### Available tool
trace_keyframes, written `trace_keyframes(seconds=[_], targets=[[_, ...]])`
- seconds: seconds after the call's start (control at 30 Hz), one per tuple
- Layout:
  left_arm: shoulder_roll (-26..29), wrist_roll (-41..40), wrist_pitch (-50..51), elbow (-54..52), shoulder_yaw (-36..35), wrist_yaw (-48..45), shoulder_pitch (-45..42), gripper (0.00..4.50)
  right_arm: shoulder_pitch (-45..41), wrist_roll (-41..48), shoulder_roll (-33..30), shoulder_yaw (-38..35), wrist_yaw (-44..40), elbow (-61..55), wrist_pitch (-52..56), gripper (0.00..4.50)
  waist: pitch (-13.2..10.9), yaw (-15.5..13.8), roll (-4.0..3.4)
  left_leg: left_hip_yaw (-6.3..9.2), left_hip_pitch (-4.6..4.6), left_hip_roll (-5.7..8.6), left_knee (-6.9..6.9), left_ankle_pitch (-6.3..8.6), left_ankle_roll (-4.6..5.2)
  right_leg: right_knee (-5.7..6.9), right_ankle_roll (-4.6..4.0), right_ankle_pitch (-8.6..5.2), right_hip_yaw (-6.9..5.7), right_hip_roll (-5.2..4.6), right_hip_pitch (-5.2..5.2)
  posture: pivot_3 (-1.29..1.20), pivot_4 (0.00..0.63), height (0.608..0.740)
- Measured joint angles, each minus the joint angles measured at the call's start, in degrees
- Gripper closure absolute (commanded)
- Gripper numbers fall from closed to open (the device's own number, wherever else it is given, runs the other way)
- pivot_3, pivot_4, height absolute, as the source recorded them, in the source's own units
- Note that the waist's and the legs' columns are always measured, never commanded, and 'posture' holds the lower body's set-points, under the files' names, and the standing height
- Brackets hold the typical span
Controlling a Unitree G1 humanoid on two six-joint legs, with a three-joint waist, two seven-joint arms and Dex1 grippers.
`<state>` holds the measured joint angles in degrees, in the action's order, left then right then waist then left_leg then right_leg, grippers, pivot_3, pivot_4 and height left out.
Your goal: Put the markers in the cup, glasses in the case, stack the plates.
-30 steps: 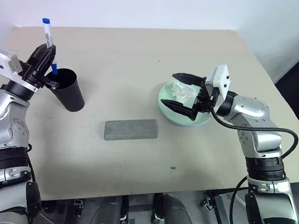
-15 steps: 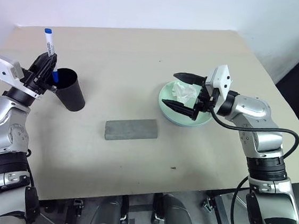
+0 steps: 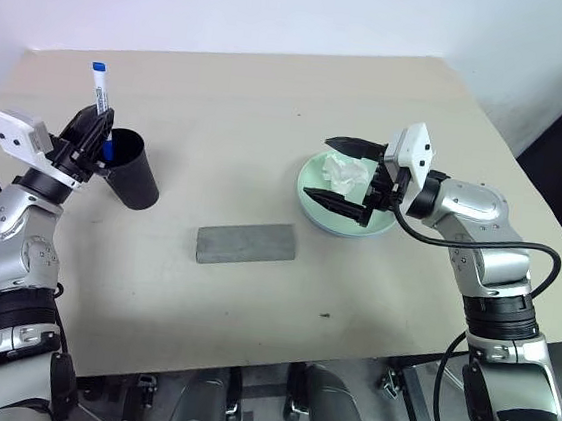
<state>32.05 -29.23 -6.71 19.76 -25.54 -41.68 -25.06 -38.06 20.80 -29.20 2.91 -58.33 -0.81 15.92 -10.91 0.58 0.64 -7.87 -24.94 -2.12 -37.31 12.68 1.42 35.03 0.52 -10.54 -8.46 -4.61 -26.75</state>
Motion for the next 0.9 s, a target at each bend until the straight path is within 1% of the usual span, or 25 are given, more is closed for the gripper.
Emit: trace_keyframes(seconds=[0.13,0.23,0.4,0.53,0.63,0.7,0.77,0.9], targets=[[0.00,0.03,0.00,0.00,0.02,0.04,0.21,1.01,0.00,-0.55,0.00,0.07,-0.02,0.10,-0.20,0.00,0.00,0.00,0.00,0.00,0.00,0.00,-0.01,0.00,0.00,0.01,0.00,0.00,0.00,0.00,0.00,0.00,0.150,0.740],[-0.04,0.02,0.00,-0.01,0.03,0.16,0.27,0.02,0.00,-0.84,0.00,0.14,-0.07,0.11,-0.53,0.00,0.00,0.00,0.00,0.00,0.00,0.00,-0.02,0.00,0.00,0.02,0.00,0.00,0.00,0.00,0.00,0.00,0.150,0.740],[-0.02,-0.04,0.88,-0.94,0.02,0.44,0.99,0.02,-0.01,-0.86,0.02,0.14,-0.26,0.12,-0.67,0.00,0.00,0.01,0.00,0.00,0.00,0.00,-0.02,0.00,0.00,0.02,0.00,0.00,0.00,0.00,0.00,0.00,0.150,0.740],[1.23,-0.43,1.79,-5.14,-0.23,0.03,3.81,0.02,-0.05,-0.50,0.04,0.07,-0.28,0.59,-0.65,0.00,0.00,0.07,0.00,0.00,0.00,-0.01,-0.01,0.00,0.00,0.02,0.00,0.00,0.00,0.00,-0.01,0.00,0.150,0.740],[4.39,-4.35,6.90,-11.74,-1.62,-2.02,8.81,0.02,-0.14,-0.31,0.00,-0.08,-0.34,1.46,-0.66,0.00,-0.01,0.28,0.00,0.00,0.00,-0.03,0.00,0.01,-0.01,0.01,-0.01,-0.01,0.01,0.00,-0.03,0.00,0.150,0.740],[6.21,-7.80,10.70,-15.96,-3.78,-3.19,12.15,0.02,-0.24,-0.03,0.11,-0.16,-0.34,2.17,-0.65,0.00,-0.01,0.23,0.00,0.00,0.00,-0.06,0.01,0.01,-0.02,0.00,-0.03,-0.02,0.01,0.01,-0.04,0.00,0.150,0.740],[7.31,-11.33,14.58,-20.02,-5.83,-4.13,15.07,0.02,-0.34,0.28,0.22,-0.24,-0.33,2.63,-0.63,0.00,-0.01,0.14,-0.01,0.00,0.00,-0.07,0.00,0.01,-0.02,-0.01,-0.19,-0.12,0.00,0.01,-0.04,0.00,0.150,0.740],[8.34,-15.88,20.70,-28.21,-6.42,-6.44,21.30,0.02,0.37,0.32,-0.88,-0.49,-0.80,3.19,-0.87,0.00,-0.02,-0.22,-0.02,0.01,-0.01,-0.06,0.01,0.02,-0.03,-0.15,-0.24,-0.15,0.00,-0.03,0.01,0.00,0.150,0.740]])
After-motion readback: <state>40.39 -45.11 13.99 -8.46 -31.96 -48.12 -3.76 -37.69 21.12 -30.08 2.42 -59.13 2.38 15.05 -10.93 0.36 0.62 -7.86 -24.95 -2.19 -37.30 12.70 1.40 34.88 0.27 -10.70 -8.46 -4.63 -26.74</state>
